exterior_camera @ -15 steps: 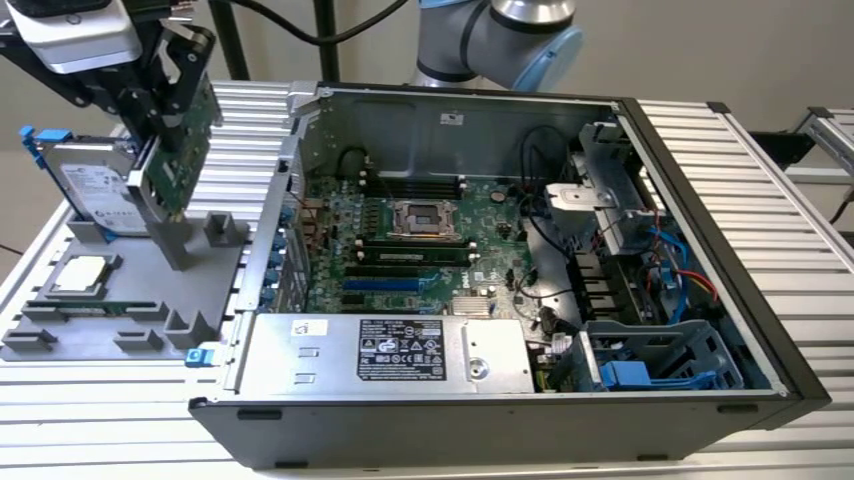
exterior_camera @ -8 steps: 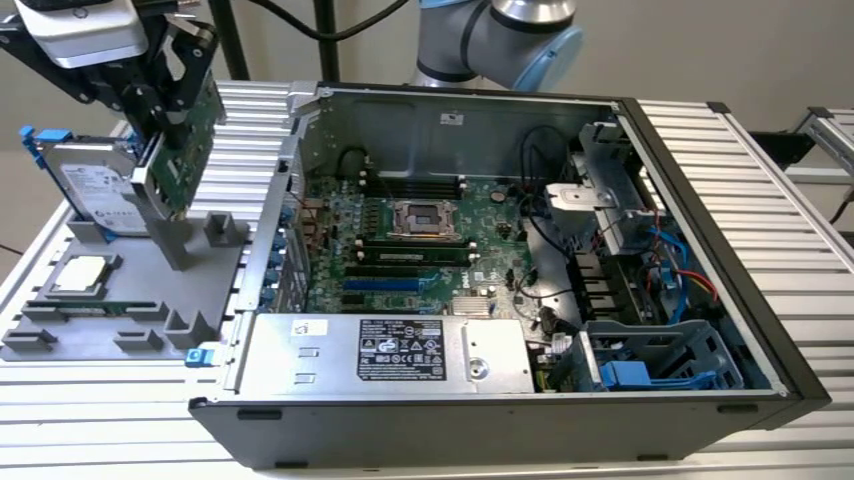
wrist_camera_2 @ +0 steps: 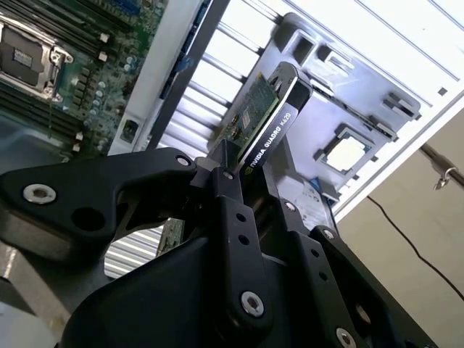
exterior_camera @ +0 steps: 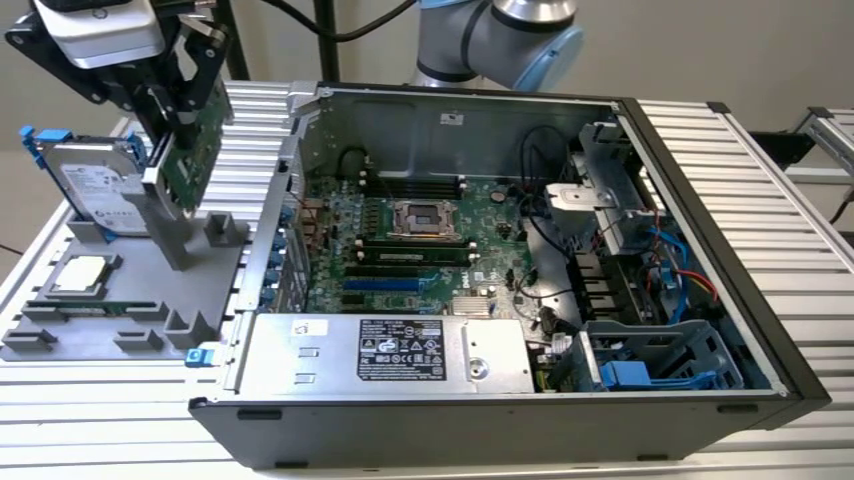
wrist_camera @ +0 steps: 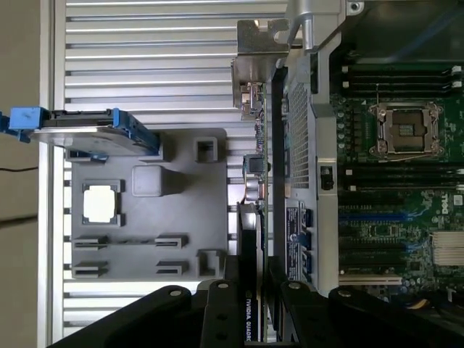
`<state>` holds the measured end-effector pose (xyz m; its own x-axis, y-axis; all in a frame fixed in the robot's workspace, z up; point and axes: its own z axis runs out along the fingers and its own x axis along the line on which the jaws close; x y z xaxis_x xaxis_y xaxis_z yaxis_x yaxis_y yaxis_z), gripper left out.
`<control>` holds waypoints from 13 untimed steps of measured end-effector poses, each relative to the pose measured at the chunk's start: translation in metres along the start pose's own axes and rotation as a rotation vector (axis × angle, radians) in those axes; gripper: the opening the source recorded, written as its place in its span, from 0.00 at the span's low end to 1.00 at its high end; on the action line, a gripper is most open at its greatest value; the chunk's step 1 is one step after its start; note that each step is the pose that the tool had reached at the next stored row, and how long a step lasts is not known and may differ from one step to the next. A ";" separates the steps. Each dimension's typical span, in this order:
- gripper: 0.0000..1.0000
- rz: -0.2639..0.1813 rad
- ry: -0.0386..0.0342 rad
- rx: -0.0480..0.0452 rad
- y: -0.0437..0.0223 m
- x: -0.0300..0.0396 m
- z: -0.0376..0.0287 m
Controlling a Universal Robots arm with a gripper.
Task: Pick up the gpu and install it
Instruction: 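Pick up the gpu and move the gpu toward the slot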
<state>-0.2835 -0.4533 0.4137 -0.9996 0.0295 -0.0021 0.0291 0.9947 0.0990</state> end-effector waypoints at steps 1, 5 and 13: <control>0.00 0.000 0.0000 0.0000 0.0000 -0.0011 0.0000; 0.00 0.000 0.0000 -0.0001 0.0002 -0.0056 0.0001; 0.00 0.000 0.0000 0.0000 0.0004 -0.0148 0.0001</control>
<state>-0.2687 -0.4533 0.4137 -0.9996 0.0295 -0.0021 0.0291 0.9947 0.0991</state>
